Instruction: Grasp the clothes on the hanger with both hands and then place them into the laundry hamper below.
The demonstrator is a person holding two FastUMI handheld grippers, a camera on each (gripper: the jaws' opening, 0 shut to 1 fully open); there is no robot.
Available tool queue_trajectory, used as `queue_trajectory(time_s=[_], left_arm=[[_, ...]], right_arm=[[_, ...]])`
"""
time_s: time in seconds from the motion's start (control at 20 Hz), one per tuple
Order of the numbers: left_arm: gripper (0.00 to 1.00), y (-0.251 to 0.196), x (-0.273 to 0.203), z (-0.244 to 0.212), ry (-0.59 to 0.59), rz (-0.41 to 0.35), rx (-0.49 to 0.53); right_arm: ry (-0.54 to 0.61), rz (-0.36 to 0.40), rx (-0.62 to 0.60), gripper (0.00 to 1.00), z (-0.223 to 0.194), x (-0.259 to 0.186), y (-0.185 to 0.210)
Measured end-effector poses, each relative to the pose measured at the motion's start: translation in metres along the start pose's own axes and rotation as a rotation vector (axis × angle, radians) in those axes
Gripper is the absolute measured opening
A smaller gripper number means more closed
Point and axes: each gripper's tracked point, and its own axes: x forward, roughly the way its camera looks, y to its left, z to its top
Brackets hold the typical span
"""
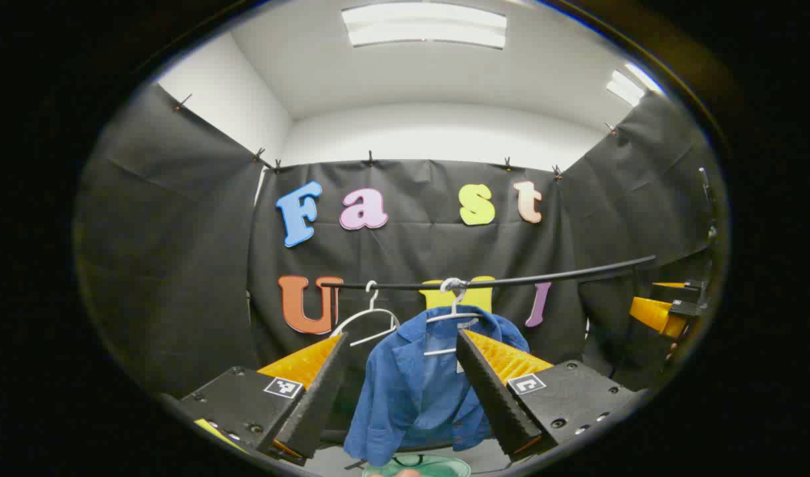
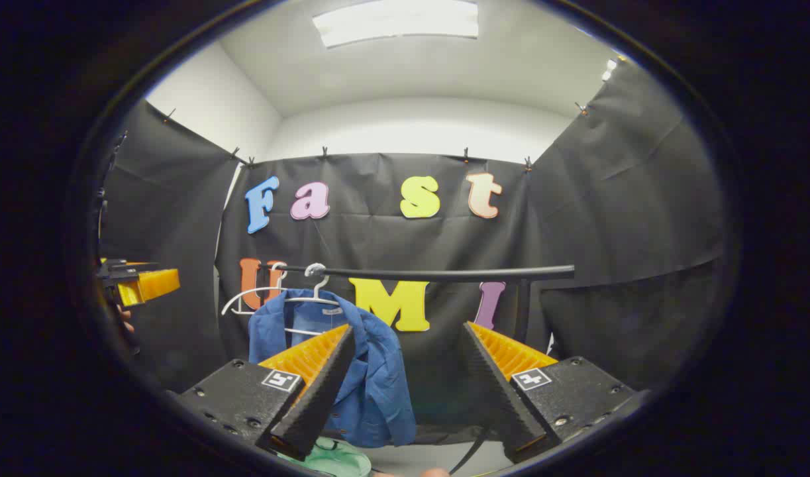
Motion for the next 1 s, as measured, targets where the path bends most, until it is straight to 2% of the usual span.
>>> queue_trajectory(time_s=[0.4, 0.7, 1.0], left_arm=[[0.97, 0.005, -0.025, 0.002, -0.007, 0.054, 0.033], [0.96, 0.002, -0.018, 0.002, -0.010, 0.062, 0.024], [0.96, 0.001, -0.003, -0.009, 0.018, 0.065, 0.021]], right_arm=[[0.005, 0.022, -0.009, 1.00, -0.002, -0.003, -0.005], [0.004, 0.030, 0.010, 0.99, -0.002, 0.004, -0.008], [0.029, -0.004, 0.000, 1.00, -0.014, 0.015, -0.013]])
